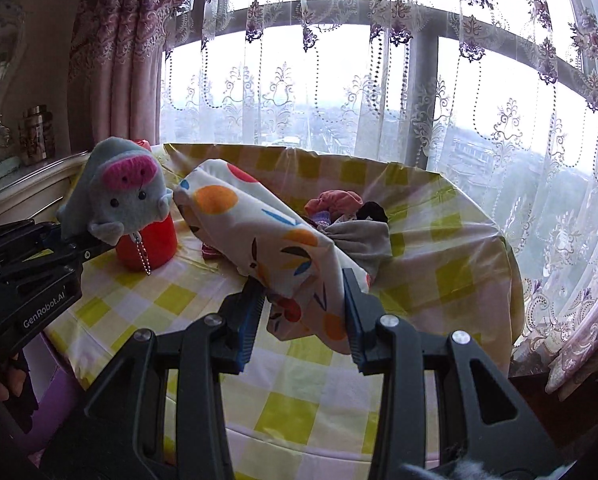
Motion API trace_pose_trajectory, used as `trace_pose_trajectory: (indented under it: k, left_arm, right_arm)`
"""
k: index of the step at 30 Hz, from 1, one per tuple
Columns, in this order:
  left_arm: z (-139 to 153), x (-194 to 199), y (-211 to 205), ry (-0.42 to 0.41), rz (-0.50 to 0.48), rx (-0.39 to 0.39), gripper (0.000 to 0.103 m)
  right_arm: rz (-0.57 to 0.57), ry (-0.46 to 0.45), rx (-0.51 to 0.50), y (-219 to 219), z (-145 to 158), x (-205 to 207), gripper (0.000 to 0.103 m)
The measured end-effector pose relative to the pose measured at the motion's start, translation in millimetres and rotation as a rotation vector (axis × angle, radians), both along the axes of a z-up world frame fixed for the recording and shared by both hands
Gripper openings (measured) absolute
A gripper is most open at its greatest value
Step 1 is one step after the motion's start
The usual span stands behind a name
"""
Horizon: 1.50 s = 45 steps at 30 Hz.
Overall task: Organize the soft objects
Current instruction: 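Carry both held items to the purple-rimmed box and open both tools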
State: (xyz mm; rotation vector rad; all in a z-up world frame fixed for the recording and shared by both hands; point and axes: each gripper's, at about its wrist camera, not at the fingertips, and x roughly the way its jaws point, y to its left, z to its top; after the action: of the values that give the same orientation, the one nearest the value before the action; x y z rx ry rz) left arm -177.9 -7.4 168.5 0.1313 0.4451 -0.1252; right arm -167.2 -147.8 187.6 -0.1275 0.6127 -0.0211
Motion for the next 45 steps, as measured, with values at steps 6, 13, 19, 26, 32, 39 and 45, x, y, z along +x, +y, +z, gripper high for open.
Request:
trace_pose_trajectory:
  k: [6, 13, 19, 26, 32, 39, 45]
  left_arm:
    - [11, -12, 5, -0.031, 0.007, -0.002, 0.022]
    - [19, -28, 24, -0.037, 0.018, -0.012, 0.022]
    - [18, -45, 58, -0.031, 0.072, 0.0, 0.022]
    - [20, -65, 110, -0.025, 0.182, 0.014, 0.022]
    - [-7, -89, 173, 0.057, 0.329, -0.002, 0.022]
    - [-50, -115, 240, 0.17, 0.505, -0.054, 0.022]
    - [-77, -134, 270, 0.235, 0.598, -0.077, 0.022]
  right_arm:
    - [0.028, -0.05, -0.002, 7, 21, -8, 0.042]
    - [0.083, -0.09, -0.016, 23, 44, -15, 0.042]
    - [0.174, -0.096, -0.013, 54, 49, -18, 0.042]
    - [0.354, -0.101, -0.025, 117, 53, -22, 0.042]
    - [0.543, -0.008, 0.015, 179, 31, -21, 0.042]
    - [0.745, 0.156, 0.048, 248, -8, -27, 0.042]
    - [0.856, 0.252, 0.04, 287, -32, -36, 0.042]
